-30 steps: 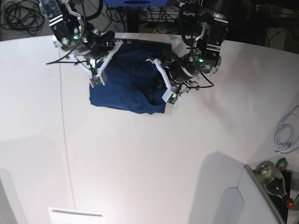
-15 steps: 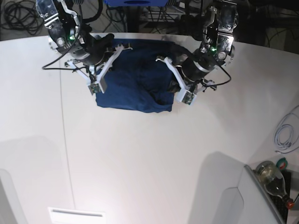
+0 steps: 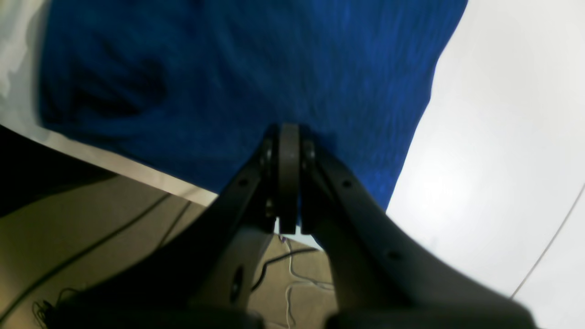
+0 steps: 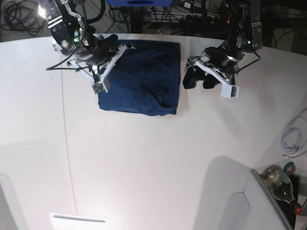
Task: Layout the t-shirt on the table in an organized manner, then fold the t-shirt properly
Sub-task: 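Pull the bundle edges apart with both grippers to square it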
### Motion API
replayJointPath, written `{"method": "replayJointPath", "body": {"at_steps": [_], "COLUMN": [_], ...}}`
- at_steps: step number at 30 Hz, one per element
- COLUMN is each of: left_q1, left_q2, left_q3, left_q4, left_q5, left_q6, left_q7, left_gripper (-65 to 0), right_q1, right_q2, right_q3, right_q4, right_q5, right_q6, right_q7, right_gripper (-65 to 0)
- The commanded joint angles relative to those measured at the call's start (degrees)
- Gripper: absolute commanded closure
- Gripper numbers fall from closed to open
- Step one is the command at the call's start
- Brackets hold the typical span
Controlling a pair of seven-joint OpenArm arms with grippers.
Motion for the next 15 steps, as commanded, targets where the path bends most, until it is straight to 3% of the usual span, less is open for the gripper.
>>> {"method": "replayJointPath", "body": {"at_steps": [1,3,8,15], "left_q1": [-0.5,-1.8,-5.3,-10.6], "left_q2": [-0.1,0.2,1.4,0.9], "left_q3": [-0.2,-0.1,0.4,9.6], "left_q4": [-0.1,-2.4,-9.5,-18.9], "left_q5": [-1.1,-1.7,-2.9,-2.5], "left_q6": [-0.5,-0.5,-0.5,-0.5], "left_q7": [-1.1,-1.1,-1.1,-1.3], "left_gripper": [-55.0,-58.1,-54.1,-53.2], "right_q1": [0.8,0.9,0.9,0.9], "right_q2": [0.1,0.1,0.2,0.2], "right_q3": [0.1,0.1,0.3,0.4], "right_q4": [0.6,0.1,0.1,0.1], "right_q5": [0.2,0.2,0.2,0.2], "right_q6": [0.0,0.0,0.0,0.0], "right_q7": [0.9,0.9,0.9,0.9], "right_gripper": [0.0,0.0,0.0,0.0]}}
